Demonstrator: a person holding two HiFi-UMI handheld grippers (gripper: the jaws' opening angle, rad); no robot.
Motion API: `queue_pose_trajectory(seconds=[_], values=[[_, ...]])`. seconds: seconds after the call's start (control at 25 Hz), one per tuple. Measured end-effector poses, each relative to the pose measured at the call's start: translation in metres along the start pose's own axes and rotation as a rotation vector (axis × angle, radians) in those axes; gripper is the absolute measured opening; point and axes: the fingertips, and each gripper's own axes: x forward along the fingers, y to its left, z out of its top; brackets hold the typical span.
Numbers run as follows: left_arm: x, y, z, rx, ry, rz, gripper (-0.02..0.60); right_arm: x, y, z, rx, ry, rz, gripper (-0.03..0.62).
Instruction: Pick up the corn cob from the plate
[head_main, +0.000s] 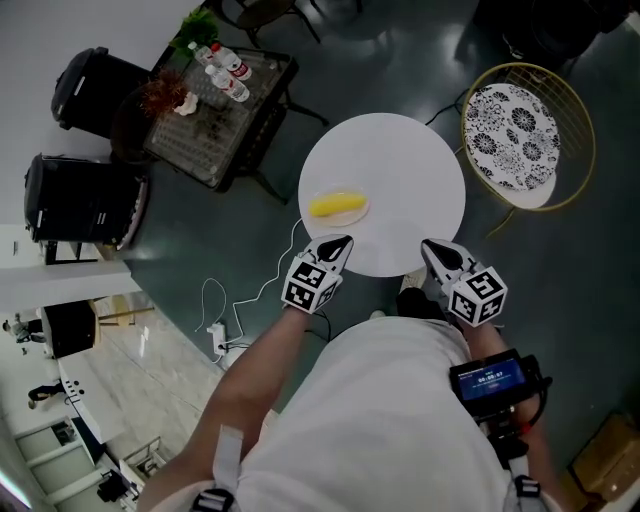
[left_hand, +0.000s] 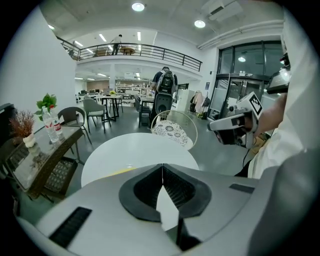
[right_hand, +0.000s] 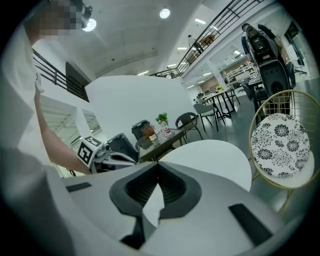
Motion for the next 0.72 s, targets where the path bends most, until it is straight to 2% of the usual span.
queue_pose_trajectory(seconds=[0.24,0.36,0.72], values=[[0.039,0.032,-0.010,0.046,0.098,0.040,0.009,0.010,-0.036,0.000,0.026,0.014,0.009,0.008],[0.048,0.046,-0.023,0.070,0.155,0.066,0.009,0.010,-0.041,-0.003,0.040,0.020,0.010,0.008],[0.058,0.077,-0.057,0.268,0.339,0.118,0.011,0.010,-0.039,-0.011,0.050,0.051,0.024,0.008]])
